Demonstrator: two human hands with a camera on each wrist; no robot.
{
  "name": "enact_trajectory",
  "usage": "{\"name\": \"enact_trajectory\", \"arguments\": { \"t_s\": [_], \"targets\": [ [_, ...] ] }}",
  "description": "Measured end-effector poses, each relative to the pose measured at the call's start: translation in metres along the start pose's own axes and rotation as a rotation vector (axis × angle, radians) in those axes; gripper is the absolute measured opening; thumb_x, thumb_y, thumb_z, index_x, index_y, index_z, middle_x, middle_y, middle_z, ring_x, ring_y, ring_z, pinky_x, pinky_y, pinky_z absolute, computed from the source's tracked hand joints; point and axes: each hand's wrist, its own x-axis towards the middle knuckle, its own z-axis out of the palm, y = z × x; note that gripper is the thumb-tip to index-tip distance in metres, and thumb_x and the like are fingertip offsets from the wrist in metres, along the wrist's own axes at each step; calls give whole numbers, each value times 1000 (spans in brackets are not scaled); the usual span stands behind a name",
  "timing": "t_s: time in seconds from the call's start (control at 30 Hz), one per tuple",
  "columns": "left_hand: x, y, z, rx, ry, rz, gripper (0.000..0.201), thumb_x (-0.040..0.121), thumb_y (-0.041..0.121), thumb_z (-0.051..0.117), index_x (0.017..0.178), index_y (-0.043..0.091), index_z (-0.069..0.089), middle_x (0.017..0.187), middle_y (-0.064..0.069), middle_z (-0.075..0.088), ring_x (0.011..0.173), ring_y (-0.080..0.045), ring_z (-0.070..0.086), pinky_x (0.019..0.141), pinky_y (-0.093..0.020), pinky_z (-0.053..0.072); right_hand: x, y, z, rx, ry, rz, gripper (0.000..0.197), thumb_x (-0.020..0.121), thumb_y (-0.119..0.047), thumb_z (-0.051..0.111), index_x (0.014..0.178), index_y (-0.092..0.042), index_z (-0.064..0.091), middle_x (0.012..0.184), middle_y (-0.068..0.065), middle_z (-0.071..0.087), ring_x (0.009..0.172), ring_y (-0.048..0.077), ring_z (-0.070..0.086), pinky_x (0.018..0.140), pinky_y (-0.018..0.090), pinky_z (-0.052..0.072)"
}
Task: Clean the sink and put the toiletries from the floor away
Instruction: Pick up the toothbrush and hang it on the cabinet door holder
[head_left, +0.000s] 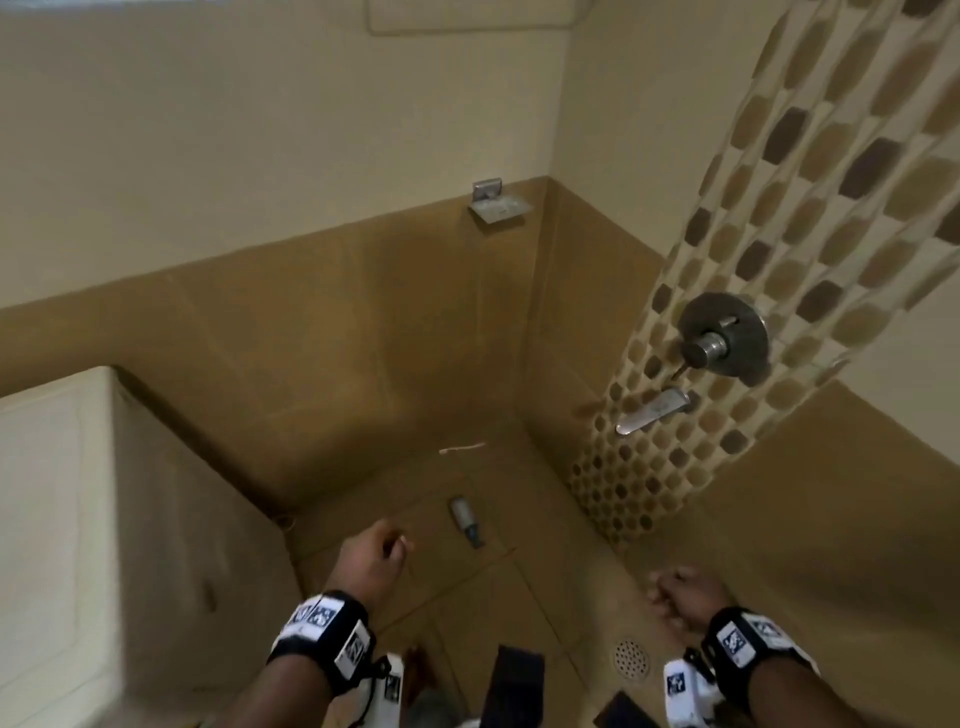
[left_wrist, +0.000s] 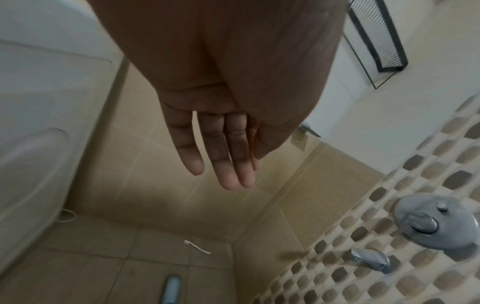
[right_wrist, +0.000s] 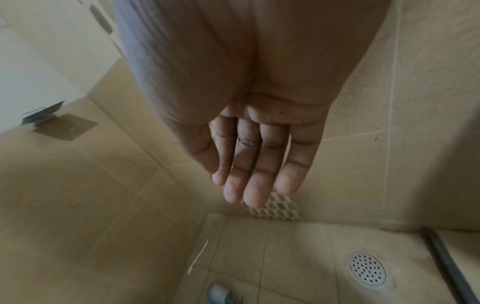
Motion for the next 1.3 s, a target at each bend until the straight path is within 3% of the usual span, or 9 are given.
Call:
{"name": "enact_trajectory", "arguments": {
  "t_s": [0.17, 0.3, 0.5, 0.6, 0.77, 0.83, 0.97, 1.13, 1.3],
  "targets": [
    [112, 9, -7, 44, -128, -19, 22, 100, 18, 52, 109, 12, 71, 119, -2, 70, 110, -23, 65, 87, -22, 45, 41, -85, 28, -14, 53, 2, 19, 99, -13, 54, 91, -3, 68, 80, 11, 70, 62, 22, 60, 55, 28, 43],
    [165, 18, -12, 13, -162, -42, 25, 99, 6, 50, 117, 4, 68, 120, -10, 68, 110, -22, 63, 85, -17, 39, 77, -149, 73, 36, -35, -47, 18, 99, -10, 53, 98, 0, 69, 79, 13, 70, 58, 21, 59, 49, 24, 43],
    [219, 0, -1, 11, -149, -198, 27, 100, 17, 48, 121, 19, 64, 111, -9, 71, 96, -27, 67, 79, -25, 48, 160, -212, 137, -96, -263, -61, 18, 97, -8, 52, 90, -6, 69, 86, 16, 72, 67, 25, 66, 59, 31, 50],
    [243, -26, 18, -32, -133, -304, 29, 97, 15, 43, 108, 34, 62, 98, -3, 75, 85, -22, 71, 81, -39, 58, 234, -225, 172, -298, -356, -66, 19, 90, -17, 59, 84, -6, 73, 88, 18, 75, 80, 37, 71, 70, 47, 58],
    [279, -68, 65, -89, -154, -442, 31, 95, 14, 46, 106, 35, 66, 100, 1, 75, 89, -18, 71, 86, -40, 58, 343, -241, 232, -700, -423, -161, 29, 95, -25, 58, 109, -3, 72, 114, 18, 70, 103, 37, 66, 93, 46, 55],
    [297, -88, 93, -138, -151, -475, 32, 94, 11, 47, 104, 34, 67, 94, 4, 75, 86, -15, 71, 87, -37, 58, 381, -240, 259, -816, -460, -178, 33, 98, -24, 56, 115, 1, 69, 120, 20, 67, 109, 37, 64, 96, 45, 53],
    [358, -139, 167, -215, -183, -508, 33, 96, 0, 44, 101, 24, 66, 84, 10, 69, 72, 3, 61, 63, -1, 46, 467, -205, 320, -911, -433, -195, 26, 94, -18, 57, 111, -4, 71, 110, 16, 72, 103, 33, 68, 92, 43, 56],
    [427, -215, 251, -450, -116, -584, 30, 101, 8, 41, 104, 21, 68, 94, 2, 73, 89, -21, 70, 62, -26, 52, 564, -116, 405, -1089, -449, -194, 32, 97, -23, 56, 121, -5, 65, 120, 17, 68, 112, 34, 65, 95, 42, 54],
    [411, -267, 313, -555, -47, -519, 22, 97, 17, 49, 100, 28, 67, 93, 0, 75, 83, -18, 71, 77, -32, 54, 624, -31, 485, -1070, -499, -215, 104, 86, -55, 69, 159, -13, 7, 153, 18, 40, 131, 36, 49, 101, 40, 46]
  ]
}}
